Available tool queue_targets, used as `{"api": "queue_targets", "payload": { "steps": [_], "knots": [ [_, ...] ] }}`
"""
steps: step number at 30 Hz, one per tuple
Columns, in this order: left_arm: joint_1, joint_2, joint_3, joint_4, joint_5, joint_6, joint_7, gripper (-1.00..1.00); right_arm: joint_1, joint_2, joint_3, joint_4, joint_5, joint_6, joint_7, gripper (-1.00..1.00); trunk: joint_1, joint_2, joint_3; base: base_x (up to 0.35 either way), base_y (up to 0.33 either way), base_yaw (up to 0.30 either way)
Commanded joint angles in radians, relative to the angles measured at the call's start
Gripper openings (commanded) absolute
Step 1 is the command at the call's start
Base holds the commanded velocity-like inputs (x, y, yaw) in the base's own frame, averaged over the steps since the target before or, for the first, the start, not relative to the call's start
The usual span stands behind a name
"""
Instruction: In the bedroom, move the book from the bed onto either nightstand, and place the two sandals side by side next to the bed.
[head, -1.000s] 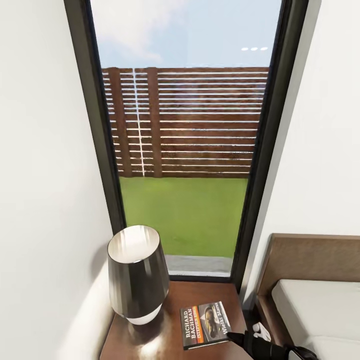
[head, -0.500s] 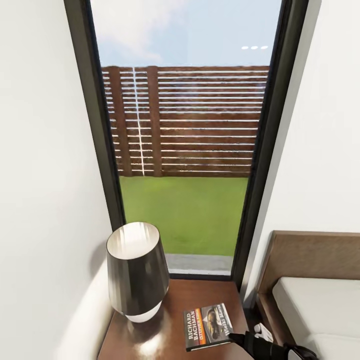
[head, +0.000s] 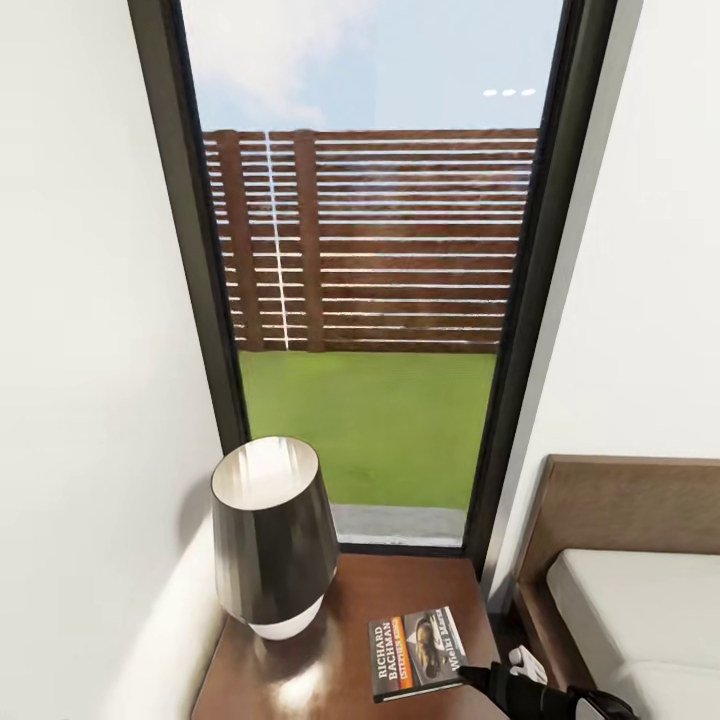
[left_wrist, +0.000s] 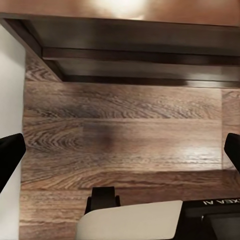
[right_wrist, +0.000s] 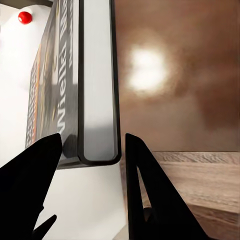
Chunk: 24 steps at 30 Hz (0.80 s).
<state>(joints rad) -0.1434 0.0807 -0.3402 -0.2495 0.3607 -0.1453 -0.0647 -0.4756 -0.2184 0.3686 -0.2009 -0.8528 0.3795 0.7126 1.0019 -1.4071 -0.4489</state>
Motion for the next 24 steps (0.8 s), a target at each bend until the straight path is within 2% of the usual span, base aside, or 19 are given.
{"api": "queue_targets", "payload": {
  "steps": [1,24],
  "knots": [
    [-0.001,0.001,-0.006,0.001,0.01,-0.004,-0.003,1.0,-0.001,-0.001,0.003,-0.001,-0.011,0.009,0.0,-1.0,0.004,-0.008,-0.004,0.0,0.0,0.0],
    [-0.001,0.001,-0.006,0.001,0.01,-0.004,-0.003,1.0,-0.008,-0.001,0.001,-0.009,-0.008,0.033,-0.004,-1.0,0.092,-0.169,-0.076,0.0,0.0,0.0]
  ]
}}
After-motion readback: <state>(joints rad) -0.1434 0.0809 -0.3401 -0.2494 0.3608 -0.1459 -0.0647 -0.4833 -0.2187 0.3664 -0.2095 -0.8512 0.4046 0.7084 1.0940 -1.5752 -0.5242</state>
